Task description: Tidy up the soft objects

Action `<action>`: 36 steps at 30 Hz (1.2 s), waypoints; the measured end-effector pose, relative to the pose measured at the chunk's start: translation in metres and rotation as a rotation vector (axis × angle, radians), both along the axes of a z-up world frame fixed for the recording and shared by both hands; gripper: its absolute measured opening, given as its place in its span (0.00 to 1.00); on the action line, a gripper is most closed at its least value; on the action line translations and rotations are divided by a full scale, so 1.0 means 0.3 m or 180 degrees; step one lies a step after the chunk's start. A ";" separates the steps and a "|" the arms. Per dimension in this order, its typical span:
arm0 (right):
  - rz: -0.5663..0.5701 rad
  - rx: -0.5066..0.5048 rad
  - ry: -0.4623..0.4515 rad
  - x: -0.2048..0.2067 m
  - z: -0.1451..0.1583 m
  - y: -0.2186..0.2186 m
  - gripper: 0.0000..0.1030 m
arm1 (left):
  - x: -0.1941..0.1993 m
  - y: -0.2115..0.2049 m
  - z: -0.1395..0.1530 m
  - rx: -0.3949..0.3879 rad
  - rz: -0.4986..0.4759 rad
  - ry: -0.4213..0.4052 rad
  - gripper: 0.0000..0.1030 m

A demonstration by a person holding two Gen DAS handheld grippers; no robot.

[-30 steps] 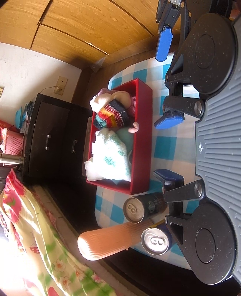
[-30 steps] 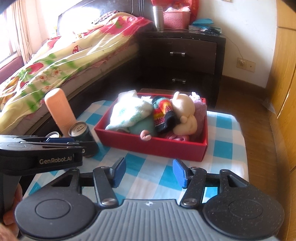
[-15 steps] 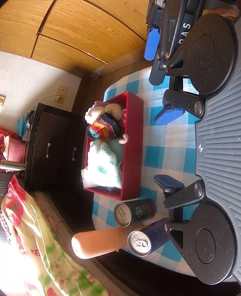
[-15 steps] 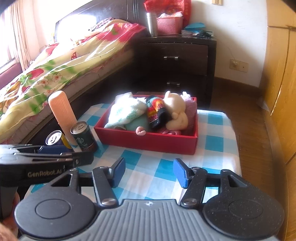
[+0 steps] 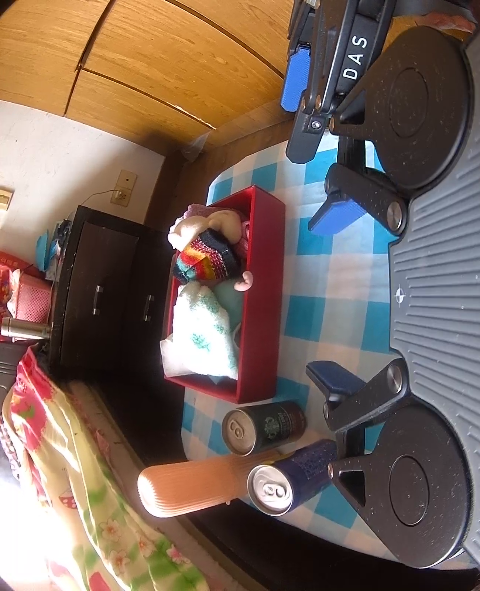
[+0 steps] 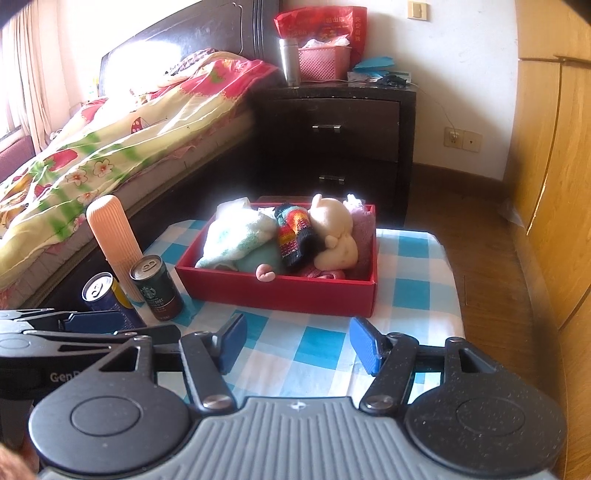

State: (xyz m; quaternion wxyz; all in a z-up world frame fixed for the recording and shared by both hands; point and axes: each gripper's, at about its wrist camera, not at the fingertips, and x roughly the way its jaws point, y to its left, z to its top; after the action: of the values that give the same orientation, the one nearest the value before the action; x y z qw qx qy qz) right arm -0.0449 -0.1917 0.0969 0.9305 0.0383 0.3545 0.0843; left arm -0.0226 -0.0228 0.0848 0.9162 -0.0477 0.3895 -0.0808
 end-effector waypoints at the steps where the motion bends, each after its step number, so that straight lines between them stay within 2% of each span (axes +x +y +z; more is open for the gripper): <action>1: 0.0000 -0.0001 0.0000 -0.001 -0.001 0.000 0.39 | -0.001 -0.001 0.001 0.0005 0.0016 -0.0012 0.72; 20: 0.0002 0.0088 -0.0039 -0.006 0.004 0.000 0.40 | -0.010 -0.019 0.005 0.0253 0.0151 -0.0134 0.75; 36: 0.0016 0.0087 -0.0029 -0.003 0.005 0.000 0.40 | -0.005 -0.026 0.005 0.0308 0.0186 -0.0118 0.75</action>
State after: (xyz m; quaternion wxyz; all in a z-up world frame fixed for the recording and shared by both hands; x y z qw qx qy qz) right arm -0.0459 -0.1916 0.0984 0.9312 0.0497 0.3492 0.0917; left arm -0.0242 -0.0305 0.0862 0.9265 -0.0132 0.3744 -0.0360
